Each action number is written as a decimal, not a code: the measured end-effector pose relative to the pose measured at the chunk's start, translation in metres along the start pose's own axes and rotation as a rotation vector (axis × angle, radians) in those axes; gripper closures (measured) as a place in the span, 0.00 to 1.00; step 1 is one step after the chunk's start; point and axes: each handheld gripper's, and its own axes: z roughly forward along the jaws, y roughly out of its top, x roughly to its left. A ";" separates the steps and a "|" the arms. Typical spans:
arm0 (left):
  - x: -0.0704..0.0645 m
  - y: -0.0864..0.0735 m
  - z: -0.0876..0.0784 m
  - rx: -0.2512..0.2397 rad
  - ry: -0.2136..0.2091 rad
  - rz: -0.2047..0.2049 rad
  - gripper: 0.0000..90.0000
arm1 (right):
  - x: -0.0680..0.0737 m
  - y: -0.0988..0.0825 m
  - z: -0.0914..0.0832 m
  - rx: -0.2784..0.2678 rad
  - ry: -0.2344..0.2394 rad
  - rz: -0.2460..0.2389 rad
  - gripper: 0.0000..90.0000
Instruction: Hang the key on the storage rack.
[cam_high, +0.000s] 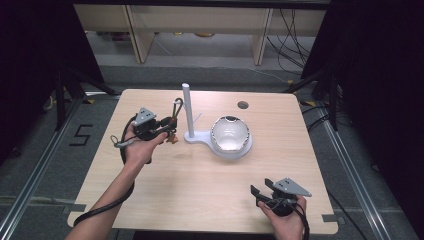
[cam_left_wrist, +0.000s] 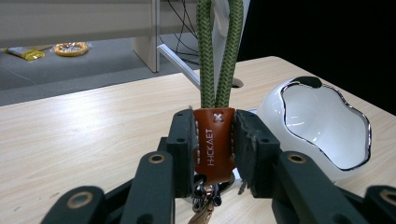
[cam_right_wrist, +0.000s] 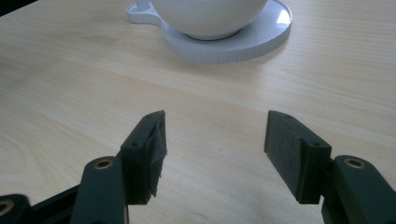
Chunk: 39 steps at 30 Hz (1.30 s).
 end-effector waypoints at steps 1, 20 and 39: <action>0.000 0.000 0.001 0.002 0.001 0.000 0.76 | 0.000 0.000 0.000 0.000 0.000 0.000 0.44; -0.003 -0.004 0.015 0.028 0.008 -0.006 0.75 | 0.000 0.000 0.000 -0.003 0.014 0.010 0.44; -0.006 -0.007 0.024 0.048 0.014 0.019 0.73 | 0.000 0.000 0.000 -0.007 0.013 0.011 0.44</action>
